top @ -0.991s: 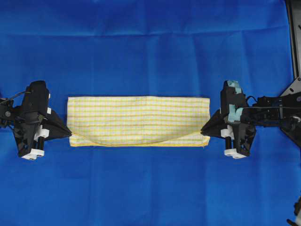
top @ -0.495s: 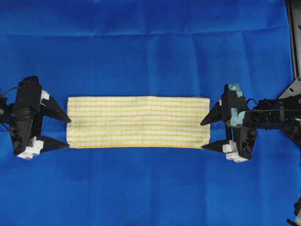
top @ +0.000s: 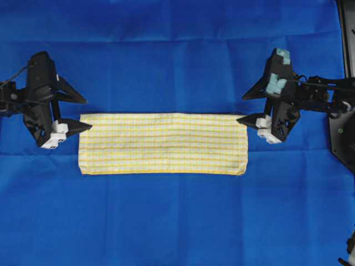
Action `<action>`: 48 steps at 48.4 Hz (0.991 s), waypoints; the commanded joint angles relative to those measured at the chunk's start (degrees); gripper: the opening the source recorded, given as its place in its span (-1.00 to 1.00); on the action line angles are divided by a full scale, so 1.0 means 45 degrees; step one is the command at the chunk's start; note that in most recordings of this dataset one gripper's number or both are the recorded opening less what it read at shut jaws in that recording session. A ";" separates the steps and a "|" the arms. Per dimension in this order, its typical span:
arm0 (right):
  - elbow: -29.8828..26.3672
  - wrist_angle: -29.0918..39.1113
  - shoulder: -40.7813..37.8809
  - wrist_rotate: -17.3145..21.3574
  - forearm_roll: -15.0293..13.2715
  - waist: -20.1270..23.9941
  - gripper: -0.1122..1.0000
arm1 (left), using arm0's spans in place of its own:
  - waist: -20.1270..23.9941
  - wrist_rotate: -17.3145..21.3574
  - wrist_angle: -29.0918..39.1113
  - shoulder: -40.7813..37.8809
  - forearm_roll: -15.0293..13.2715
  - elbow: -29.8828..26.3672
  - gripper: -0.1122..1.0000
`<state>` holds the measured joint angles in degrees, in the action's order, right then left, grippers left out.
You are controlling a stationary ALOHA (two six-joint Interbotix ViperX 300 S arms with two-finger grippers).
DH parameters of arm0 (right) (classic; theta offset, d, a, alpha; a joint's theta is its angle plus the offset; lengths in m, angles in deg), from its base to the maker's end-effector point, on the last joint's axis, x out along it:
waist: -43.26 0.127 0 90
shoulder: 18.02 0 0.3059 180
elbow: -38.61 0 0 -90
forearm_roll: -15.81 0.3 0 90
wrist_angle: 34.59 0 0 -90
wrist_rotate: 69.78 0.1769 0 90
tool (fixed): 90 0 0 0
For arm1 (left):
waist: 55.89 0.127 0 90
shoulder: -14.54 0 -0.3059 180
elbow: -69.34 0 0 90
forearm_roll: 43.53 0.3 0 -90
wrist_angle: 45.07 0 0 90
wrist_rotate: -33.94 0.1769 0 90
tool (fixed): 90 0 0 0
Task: Fold the yellow towel.
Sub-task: 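Open both grippers and release the folded edge, then grasp the left and right ends of the folded strip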
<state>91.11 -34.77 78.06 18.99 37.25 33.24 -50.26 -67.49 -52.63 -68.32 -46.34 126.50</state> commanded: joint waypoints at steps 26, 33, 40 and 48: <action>-0.0586 0.0098 -0.2051 0.0098 -0.0254 -0.0215 0.56 | 0.0234 0.0117 0.0664 -0.2324 0.0020 -0.0820 0.58; -0.0605 0.0234 -0.2129 0.0098 -0.0254 0.0039 0.52 | 0.0234 0.0059 0.1387 -0.2383 0.0020 -0.1016 0.39; -0.0625 0.0352 -0.2129 -0.0098 -0.0313 0.0117 0.02 | 0.0234 0.0098 0.1855 -0.2539 0.0020 -0.1250 -0.30; -0.0625 0.0352 -0.2129 -0.0156 -0.0313 0.0117 -0.76 | 0.0234 0.0176 0.1914 -0.2578 0.0020 -0.1367 -0.72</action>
<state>89.00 -33.19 68.22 18.38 36.02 34.03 -49.38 -66.88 -44.28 -79.83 -46.34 120.87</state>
